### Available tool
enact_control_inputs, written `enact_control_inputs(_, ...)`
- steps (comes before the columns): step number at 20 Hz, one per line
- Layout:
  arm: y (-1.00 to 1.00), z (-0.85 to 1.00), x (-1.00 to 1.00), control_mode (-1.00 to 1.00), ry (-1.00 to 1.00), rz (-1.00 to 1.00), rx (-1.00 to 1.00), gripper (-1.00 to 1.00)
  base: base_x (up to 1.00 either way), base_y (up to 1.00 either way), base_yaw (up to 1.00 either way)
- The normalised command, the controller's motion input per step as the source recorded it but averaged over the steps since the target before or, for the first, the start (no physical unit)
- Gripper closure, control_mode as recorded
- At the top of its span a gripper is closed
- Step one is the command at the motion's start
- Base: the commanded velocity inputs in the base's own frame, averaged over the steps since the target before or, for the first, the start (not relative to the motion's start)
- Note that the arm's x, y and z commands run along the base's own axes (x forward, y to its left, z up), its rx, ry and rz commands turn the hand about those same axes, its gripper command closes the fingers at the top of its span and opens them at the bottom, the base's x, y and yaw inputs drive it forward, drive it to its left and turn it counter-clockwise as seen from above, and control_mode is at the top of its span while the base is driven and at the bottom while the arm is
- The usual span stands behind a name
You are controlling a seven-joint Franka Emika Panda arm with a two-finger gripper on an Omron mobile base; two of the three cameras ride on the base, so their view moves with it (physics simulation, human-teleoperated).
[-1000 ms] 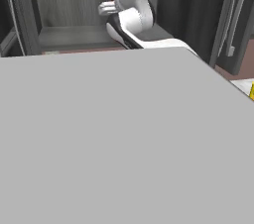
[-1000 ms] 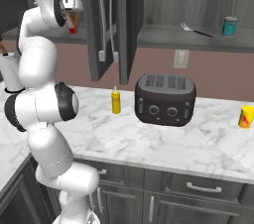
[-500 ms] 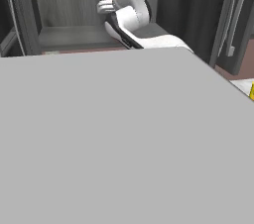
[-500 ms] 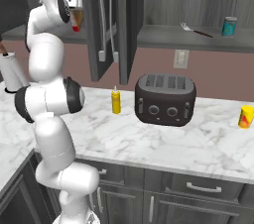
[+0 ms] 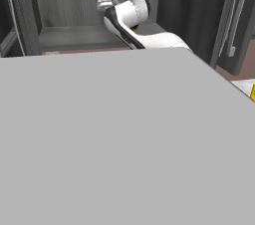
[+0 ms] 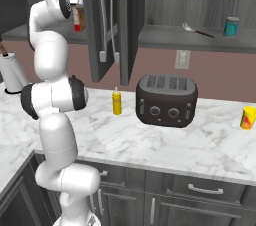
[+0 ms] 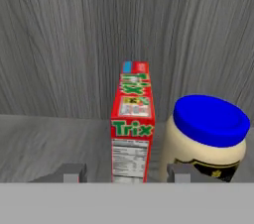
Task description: Pick the canned food and cereal from the counter and place them in the cabinets closest to them.
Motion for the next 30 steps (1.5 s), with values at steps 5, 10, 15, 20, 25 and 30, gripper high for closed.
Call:
enact_control_inputs(5, 0.00, 0.00, -0.36, -1.00, -0.02, 0.00, 0.00, -1.00, 0.00, 0.00, 0.00)
enact_control_inputs(10, -0.03, 0.01, -0.81, -1.00, -0.04, 0.00, 0.00, -1.00, 0.00, 0.00, 0.00)
enact_control_inputs(15, -0.12, 0.00, -0.99, -1.00, -0.06, 0.00, 0.00, -1.00, 0.00, 0.00, 0.00)
enact_control_inputs(20, -0.30, -0.10, -1.00, -1.00, -0.11, 0.00, 0.00, -1.00, 0.00, 0.00, 0.00)
enact_control_inputs(25, -0.37, -0.17, -1.00, -1.00, -0.21, 0.00, 0.00, -1.00, 0.00, 0.00, 0.00)
enact_control_inputs(30, -0.34, -0.04, -1.00, -1.00, -0.20, 0.00, 0.00, -1.00, 0.00, 0.00, 0.00)
